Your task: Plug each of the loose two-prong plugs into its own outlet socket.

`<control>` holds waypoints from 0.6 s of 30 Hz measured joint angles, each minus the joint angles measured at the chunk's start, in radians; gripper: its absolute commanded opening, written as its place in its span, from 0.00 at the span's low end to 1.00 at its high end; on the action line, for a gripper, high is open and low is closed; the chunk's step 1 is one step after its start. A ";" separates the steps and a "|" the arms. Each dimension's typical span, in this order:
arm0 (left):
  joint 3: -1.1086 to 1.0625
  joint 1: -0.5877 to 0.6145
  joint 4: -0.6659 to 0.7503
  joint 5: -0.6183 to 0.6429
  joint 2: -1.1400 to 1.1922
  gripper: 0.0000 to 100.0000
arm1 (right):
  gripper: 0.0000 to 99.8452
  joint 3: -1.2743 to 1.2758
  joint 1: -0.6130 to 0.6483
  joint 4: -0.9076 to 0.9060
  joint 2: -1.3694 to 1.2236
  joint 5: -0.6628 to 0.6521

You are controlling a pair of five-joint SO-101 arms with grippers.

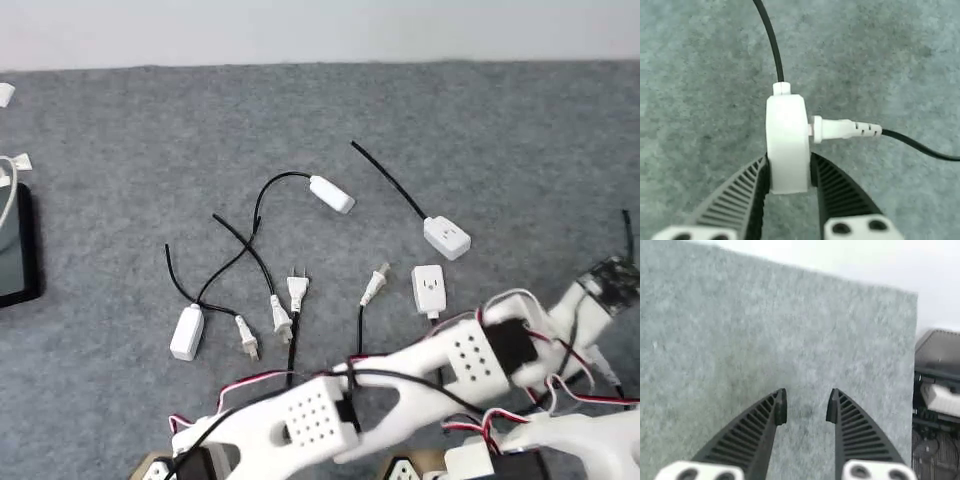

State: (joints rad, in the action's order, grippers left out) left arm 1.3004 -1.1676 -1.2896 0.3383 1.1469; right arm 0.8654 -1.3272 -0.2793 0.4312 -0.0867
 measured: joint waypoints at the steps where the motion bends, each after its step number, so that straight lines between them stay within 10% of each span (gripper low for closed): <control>1: 0.043 -0.002 -0.008 0.000 0.028 0.03 | 0.14 0.000 0.000 0.011 0.000 0.000; 8: 0.130 0.005 -0.081 0.000 0.081 0.29 | 0.14 0.000 0.000 0.029 0.000 0.000; 18: 0.141 0.005 -0.230 -0.058 0.081 0.29 | 0.14 0.000 0.000 0.029 0.000 0.000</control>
State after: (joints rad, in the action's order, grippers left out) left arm 1.4415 -1.1630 -1.5198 0.2800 1.2283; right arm 0.8654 -1.3272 -0.2501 0.4312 -0.0867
